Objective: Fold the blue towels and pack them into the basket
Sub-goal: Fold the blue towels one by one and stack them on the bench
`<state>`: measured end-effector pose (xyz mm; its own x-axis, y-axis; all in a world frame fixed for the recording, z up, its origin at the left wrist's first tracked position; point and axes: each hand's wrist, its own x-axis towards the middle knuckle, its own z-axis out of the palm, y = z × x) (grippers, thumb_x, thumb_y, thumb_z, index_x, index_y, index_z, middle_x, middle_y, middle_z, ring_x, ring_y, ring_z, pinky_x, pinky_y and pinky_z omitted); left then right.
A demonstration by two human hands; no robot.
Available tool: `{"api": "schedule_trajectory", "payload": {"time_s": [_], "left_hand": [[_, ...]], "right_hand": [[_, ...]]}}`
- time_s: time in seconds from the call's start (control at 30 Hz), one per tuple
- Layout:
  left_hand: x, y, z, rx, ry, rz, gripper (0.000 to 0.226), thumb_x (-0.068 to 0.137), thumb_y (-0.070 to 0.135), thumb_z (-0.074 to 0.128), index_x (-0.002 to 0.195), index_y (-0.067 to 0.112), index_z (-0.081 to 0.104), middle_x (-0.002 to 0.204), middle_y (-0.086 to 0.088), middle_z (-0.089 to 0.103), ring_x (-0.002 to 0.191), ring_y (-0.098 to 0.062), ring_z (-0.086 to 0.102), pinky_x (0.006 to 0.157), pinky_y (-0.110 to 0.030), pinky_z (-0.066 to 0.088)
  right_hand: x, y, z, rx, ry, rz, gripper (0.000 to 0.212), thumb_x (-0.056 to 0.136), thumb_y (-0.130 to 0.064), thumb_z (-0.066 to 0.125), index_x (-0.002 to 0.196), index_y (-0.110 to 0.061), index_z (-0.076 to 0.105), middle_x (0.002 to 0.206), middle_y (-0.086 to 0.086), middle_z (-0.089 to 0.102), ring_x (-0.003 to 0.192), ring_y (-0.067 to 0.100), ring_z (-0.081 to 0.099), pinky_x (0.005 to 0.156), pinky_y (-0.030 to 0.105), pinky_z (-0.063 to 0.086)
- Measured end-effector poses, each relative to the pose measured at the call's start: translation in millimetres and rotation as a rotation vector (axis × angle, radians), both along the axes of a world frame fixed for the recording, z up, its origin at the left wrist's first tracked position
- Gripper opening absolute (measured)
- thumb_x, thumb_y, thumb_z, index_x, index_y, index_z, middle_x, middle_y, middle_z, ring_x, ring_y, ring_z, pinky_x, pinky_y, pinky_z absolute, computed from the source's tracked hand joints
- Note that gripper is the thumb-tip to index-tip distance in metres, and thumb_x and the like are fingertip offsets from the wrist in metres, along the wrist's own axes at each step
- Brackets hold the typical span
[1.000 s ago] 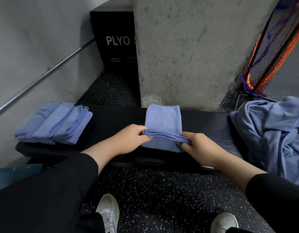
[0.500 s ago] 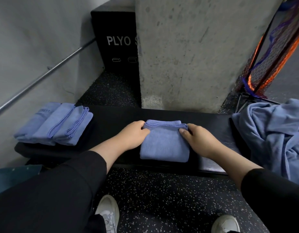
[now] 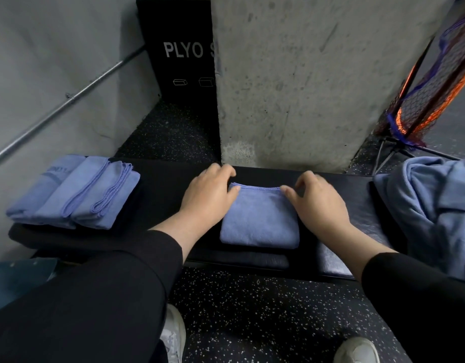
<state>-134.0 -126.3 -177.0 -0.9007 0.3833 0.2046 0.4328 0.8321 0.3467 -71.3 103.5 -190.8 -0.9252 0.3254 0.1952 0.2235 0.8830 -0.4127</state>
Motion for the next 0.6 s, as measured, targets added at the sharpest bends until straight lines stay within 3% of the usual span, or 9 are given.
{"api": "schedule_trajectory", "payload": {"time_s": [0.07,0.13,0.23,0.3,0.33,0.4,0.5,0.6], "left_hand": [[3.6,-3.6,1.3,-0.029,0.151,-0.233,0.029,0.095,0.035,0.060,0.120,0.021,0.063,0.118,0.002,0.057,0.109,-0.023,0.056,0.094,-0.040,0.042],[10.3,-5.3,-2.5,-0.130,0.169,-0.378,0.037,0.095,0.040,0.057,0.127,0.023,0.062,0.131,0.003,0.055,0.122,-0.020,0.051,0.104,-0.040,0.037],[21.9,-5.7,-15.3,-0.320,0.010,-0.396,0.053,0.102,0.050,0.042,0.151,0.029,0.041,0.164,0.005,0.026,0.152,-0.014,0.019,0.124,-0.042,0.015],[25.0,-7.2,-21.4,-0.403,-0.117,-0.359,0.060,0.105,0.053,0.029,0.160,0.029,0.020,0.170,0.007,0.002,0.155,-0.008,-0.004,0.126,-0.044,0.002],[25.8,-7.7,-23.2,-0.417,-0.158,-0.348,0.062,0.105,0.053,0.024,0.161,0.029,0.012,0.169,0.008,-0.005,0.154,-0.006,-0.009,0.126,-0.044,0.000],[27.3,-8.0,-26.3,-0.417,-0.196,-0.341,0.064,0.106,0.053,0.020,0.162,0.027,0.003,0.168,0.010,-0.012,0.153,-0.004,-0.015,0.126,-0.044,-0.002],[27.8,-7.5,-26.1,-0.405,-0.227,-0.327,0.066,0.105,0.054,0.018,0.162,0.026,-0.002,0.167,0.013,-0.016,0.151,-0.001,-0.018,0.126,-0.045,-0.001],[27.0,-6.5,-25.2,-0.409,-0.255,-0.328,0.067,0.105,0.055,0.018,0.162,0.026,-0.005,0.167,0.014,-0.018,0.150,-0.001,-0.020,0.126,-0.047,-0.002]], "right_hand": [[2.4,-3.6,4.5,0.102,0.233,0.163,0.026,0.092,-0.046,0.059,0.089,-0.021,0.057,0.090,-0.002,0.056,0.085,0.027,0.054,0.073,0.043,0.047],[8.2,-12.2,8.1,0.162,0.297,0.336,0.024,0.094,-0.043,0.051,0.095,-0.022,0.063,0.097,-0.003,0.060,0.090,0.026,0.058,0.074,0.042,0.046],[19.0,-24.6,-4.3,0.197,0.098,0.453,0.045,0.097,-0.049,0.039,0.126,-0.024,0.062,0.134,-0.005,0.060,0.125,0.019,0.056,0.095,0.044,0.042],[23.5,-24.2,-15.5,0.181,-0.192,0.461,0.058,0.102,-0.054,0.032,0.151,-0.025,0.039,0.162,-0.010,0.029,0.150,0.009,0.024,0.117,0.052,0.022],[24.1,-21.4,-19.0,0.174,-0.313,0.463,0.062,0.102,-0.055,0.028,0.158,-0.027,0.026,0.166,-0.014,0.013,0.153,0.005,0.008,0.121,0.053,0.012],[24.6,-15.6,-21.1,0.159,-0.412,0.479,0.066,0.102,-0.058,0.021,0.160,-0.030,0.009,0.166,-0.019,-0.004,0.152,0.001,-0.008,0.123,0.053,0.002],[24.2,-13.2,-20.5,0.135,-0.432,0.473,0.071,0.097,-0.062,0.013,0.160,-0.032,0.000,0.164,-0.022,-0.011,0.150,-0.001,-0.013,0.124,0.052,-0.001],[21.5,-11.3,-21.7,0.108,-0.424,0.456,0.068,0.101,-0.059,0.018,0.161,-0.032,0.000,0.165,-0.022,-0.011,0.151,0.000,-0.014,0.124,0.051,-0.003]]}}
